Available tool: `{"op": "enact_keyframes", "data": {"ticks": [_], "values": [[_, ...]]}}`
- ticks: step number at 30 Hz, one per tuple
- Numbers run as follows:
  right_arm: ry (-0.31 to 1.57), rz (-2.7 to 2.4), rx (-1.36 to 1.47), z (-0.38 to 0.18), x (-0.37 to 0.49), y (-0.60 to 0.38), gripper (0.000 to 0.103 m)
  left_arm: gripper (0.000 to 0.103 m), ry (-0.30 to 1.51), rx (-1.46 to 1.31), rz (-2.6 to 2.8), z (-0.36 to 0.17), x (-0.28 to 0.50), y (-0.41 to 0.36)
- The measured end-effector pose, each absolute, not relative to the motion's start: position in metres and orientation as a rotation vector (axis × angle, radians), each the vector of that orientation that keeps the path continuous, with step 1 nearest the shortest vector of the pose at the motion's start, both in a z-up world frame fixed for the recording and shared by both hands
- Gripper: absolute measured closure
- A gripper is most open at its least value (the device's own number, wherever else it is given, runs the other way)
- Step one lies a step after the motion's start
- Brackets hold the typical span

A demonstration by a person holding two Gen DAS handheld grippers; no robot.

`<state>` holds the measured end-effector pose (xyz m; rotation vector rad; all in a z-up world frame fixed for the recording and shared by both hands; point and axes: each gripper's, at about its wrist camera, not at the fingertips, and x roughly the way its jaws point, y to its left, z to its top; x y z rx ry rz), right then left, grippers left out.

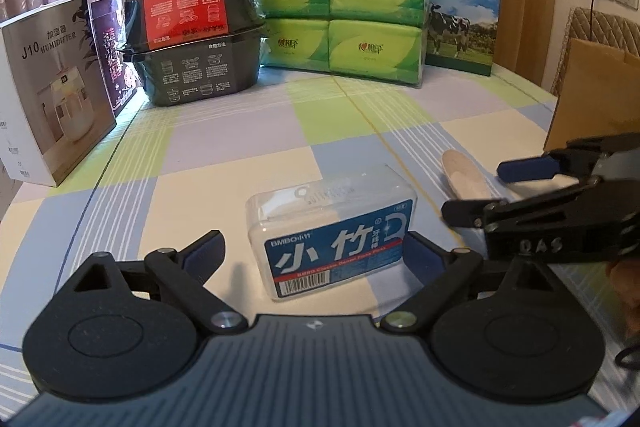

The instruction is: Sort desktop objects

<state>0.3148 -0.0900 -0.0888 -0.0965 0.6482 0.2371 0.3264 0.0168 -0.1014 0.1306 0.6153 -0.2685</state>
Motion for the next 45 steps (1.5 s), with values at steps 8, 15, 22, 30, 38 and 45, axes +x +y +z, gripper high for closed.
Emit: {"op": "enact_keyframes", "data": {"ticks": [8, 15, 22, 30, 38, 45], "values": [[0.647, 0.217, -0.075, -0.089, 0.317, -0.095, 0.047, 0.01, 0.62, 0.087, -0.254, -0.104, 0.332, 0.006], [0.647, 0.22, -0.069, -0.089, 0.317, -0.096, 0.055, 0.017, 0.609, 0.065, -0.223, -0.103, 0.334, 0.005], [0.65, 0.226, -0.07, -0.089, 0.317, -0.095, 0.067, 0.017, 0.603, 0.061, -0.21, -0.102, 0.33, 0.009], [0.654, 0.22, -0.067, -0.088, 0.316, -0.095, 0.072, 0.018, 0.602, 0.057, -0.207, -0.095, 0.322, 0.015], [0.642, 0.205, -0.064, -0.081, 0.307, -0.096, 0.073, 0.018, 0.603, 0.045, -0.227, -0.087, 0.315, 0.014], [0.601, 0.193, -0.072, -0.059, 0.293, -0.096, 0.073, 0.018, 0.604, 0.024, -0.224, -0.074, 0.302, 0.019]]}}
